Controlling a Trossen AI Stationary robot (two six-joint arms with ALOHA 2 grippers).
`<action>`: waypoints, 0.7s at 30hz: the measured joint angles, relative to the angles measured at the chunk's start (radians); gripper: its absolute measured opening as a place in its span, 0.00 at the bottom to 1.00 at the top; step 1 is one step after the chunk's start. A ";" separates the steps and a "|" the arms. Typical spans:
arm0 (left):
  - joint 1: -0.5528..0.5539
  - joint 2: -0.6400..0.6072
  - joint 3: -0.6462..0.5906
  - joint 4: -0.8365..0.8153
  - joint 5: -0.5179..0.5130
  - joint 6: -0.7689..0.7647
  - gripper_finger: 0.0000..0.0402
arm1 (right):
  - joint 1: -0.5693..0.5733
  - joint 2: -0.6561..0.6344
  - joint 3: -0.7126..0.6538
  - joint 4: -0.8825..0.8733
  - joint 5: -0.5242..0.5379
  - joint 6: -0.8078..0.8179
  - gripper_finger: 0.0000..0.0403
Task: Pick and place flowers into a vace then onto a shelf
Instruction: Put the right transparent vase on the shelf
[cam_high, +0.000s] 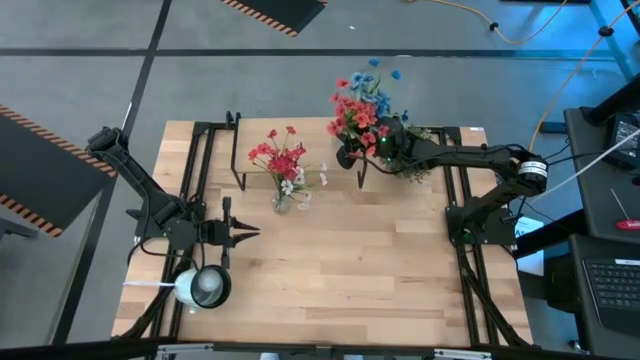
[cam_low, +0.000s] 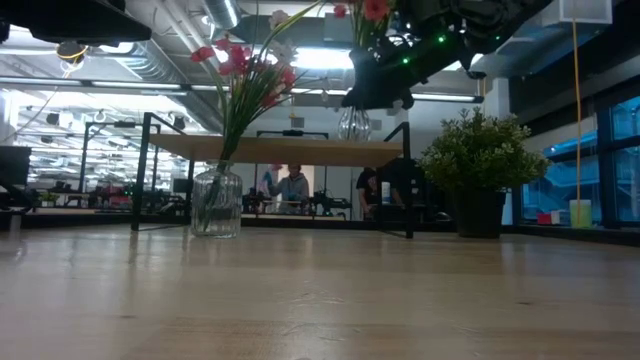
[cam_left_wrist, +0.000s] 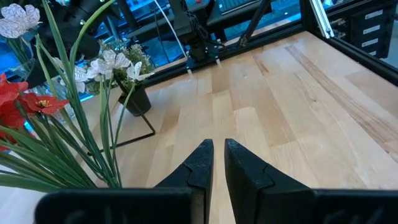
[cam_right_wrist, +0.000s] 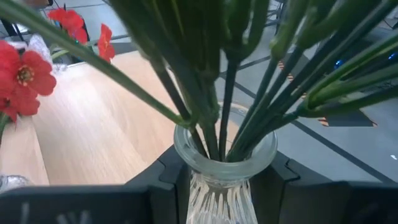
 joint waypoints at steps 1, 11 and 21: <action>0.000 0.000 0.000 0.000 0.000 0.000 0.08 | 0.000 0.000 0.000 -0.007 0.000 0.000 0.28; 0.000 0.000 0.000 0.000 0.000 0.000 0.08 | 0.000 0.000 0.000 -0.017 0.000 -0.001 0.28; 0.000 0.000 0.000 0.000 0.000 0.000 0.08 | 0.000 -0.001 0.000 -0.022 0.000 -0.003 0.33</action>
